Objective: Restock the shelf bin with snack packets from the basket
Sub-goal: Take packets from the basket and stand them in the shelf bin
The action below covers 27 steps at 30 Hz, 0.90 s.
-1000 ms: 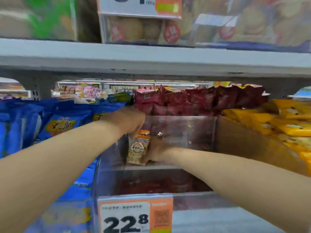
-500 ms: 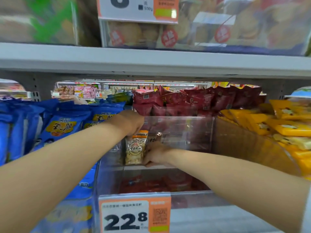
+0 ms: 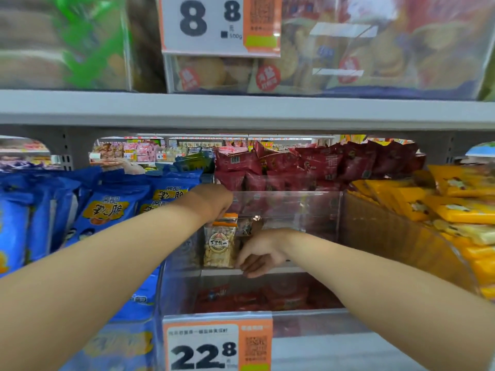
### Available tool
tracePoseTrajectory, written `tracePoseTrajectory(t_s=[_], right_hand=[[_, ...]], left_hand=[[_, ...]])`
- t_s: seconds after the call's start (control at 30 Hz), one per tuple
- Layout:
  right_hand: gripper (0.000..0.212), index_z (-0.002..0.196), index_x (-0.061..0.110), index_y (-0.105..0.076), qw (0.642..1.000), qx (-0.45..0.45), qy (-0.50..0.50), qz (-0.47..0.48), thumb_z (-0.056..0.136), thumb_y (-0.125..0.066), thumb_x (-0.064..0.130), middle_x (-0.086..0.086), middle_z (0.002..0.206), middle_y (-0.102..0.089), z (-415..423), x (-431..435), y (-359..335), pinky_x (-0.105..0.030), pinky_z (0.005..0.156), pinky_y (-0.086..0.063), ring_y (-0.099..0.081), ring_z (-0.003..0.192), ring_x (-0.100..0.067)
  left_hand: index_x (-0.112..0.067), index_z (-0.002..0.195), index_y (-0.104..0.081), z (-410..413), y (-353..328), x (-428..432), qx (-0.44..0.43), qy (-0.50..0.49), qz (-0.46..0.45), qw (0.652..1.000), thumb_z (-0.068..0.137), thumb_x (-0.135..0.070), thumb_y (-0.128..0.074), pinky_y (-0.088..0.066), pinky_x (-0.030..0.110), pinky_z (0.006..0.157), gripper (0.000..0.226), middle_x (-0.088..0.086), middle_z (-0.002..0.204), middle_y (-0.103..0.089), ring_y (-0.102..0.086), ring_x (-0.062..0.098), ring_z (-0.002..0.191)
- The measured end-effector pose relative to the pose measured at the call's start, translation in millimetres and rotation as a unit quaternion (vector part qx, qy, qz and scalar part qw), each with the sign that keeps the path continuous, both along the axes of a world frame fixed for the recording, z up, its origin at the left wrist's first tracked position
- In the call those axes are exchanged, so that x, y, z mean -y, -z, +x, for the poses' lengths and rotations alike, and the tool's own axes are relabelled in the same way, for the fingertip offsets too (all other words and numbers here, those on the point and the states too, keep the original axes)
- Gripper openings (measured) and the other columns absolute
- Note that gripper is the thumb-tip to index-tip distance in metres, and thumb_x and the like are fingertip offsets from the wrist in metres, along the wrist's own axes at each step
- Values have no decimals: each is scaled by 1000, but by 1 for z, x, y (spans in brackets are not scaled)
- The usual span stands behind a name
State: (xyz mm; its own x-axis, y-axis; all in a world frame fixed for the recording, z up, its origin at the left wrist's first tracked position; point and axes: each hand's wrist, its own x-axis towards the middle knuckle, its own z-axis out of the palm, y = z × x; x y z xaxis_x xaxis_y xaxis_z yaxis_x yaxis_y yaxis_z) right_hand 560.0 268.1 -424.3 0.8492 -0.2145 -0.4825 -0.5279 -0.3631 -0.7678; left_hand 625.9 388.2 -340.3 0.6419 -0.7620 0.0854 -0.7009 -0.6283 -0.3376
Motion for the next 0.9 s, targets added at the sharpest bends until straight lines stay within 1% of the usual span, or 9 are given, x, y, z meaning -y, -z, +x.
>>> tracePoseTrajectory(t_s=[0.07, 0.13, 0.27, 0.33, 0.47, 0.57, 0.63, 0.73, 0.9], right_hand=[[12, 105, 6, -63, 999, -10, -2, -37, 92, -63, 8, -8, 90, -58, -10, 7, -9, -29, 92, -52, -57, 80, -16], [7, 100, 10, -63, 995, 19, -7, -97, 93, -63, 11, -6, 89, -59, -27, 9, -21, -27, 97, -49, -57, 79, -14], [23, 106, 3, -65, 968, 171, 15, -181, 87, -70, 13, -13, 100, -67, -72, 7, -41, -31, 85, -54, -62, 89, -20], [25, 99, 2, -67, 937, 280, 70, -196, 79, -75, 15, -13, 97, -69, -101, 4, -46, -37, 82, -56, -65, 89, -25], [13, 89, 13, -60, 868, 406, 140, -248, 80, -69, 10, 5, 77, -59, -169, -12, -49, -15, 59, -40, -53, 69, -6], [10, 87, 14, -57, 829, 461, 160, -272, 81, -63, 8, 5, 72, -58, -216, -18, -40, -20, 59, -39, -50, 63, -4], [11, 85, 16, -56, 811, 475, 189, -286, 80, -62, 8, 7, 71, -57, -246, -15, -29, -24, 60, -39, -49, 63, -6], [13, 83, 19, -55, 805, 460, 214, -308, 79, -62, 9, 9, 70, -54, -295, 0, -9, -29, 62, -41, -50, 66, -12], [13, 80, 16, -58, 843, 373, 237, -305, 78, -66, 6, 8, 69, -55, -375, 36, 58, -26, 64, -41, -52, 68, -14]], left_hand=[[-3, 104, -67, -6, -2, -6, 7, 11, -19, 1000, 83, 7, -55, -37, 24, 67, 26, 11, 101, -62, -54, 21, 80], [-5, 105, -63, -15, -6, -13, 3, 28, -47, 999, 85, 5, -54, -37, 24, 68, 24, 10, 102, -60, -56, 22, 85], [-19, 84, -60, -51, -14, -21, -35, 57, -194, 979, 86, -15, -65, -44, 29, 69, 6, -1, 96, -63, -59, 18, 88], [-22, 77, -57, -79, -13, -20, -79, 43, -288, 953, 84, -23, -68, -50, 32, 70, 13, -4, 88, -62, -60, 18, 83], [-21, 69, -51, -133, 2, -18, -117, 69, -373, 918, 78, -22, -70, -40, 30, 62, 21, -3, 77, -57, -56, 20, 77], [-21, 67, -52, -176, 9, -12, -161, 91, -398, 898, 80, -23, -70, -37, 29, 64, 23, -7, 73, -54, -51, 15, 73], [-20, 68, -53, -209, 13, -6, -169, 112, -399, 894, 80, -22, -69, -38, 30, 65, 21, -7, 73, -55, -53, 17, 73], [-22, 65, -51, -254, 26, 6, -186, 141, -390, 891, 78, -20, -67, -44, 33, 65, 21, -4, 70, -58, -56, 21, 70], [-22, 61, -48, -315, 86, 42, -272, 166, -333, 887, 76, -13, -68, -37, 29, 58, 26, -7, 61, -53, -51, 17, 63]])
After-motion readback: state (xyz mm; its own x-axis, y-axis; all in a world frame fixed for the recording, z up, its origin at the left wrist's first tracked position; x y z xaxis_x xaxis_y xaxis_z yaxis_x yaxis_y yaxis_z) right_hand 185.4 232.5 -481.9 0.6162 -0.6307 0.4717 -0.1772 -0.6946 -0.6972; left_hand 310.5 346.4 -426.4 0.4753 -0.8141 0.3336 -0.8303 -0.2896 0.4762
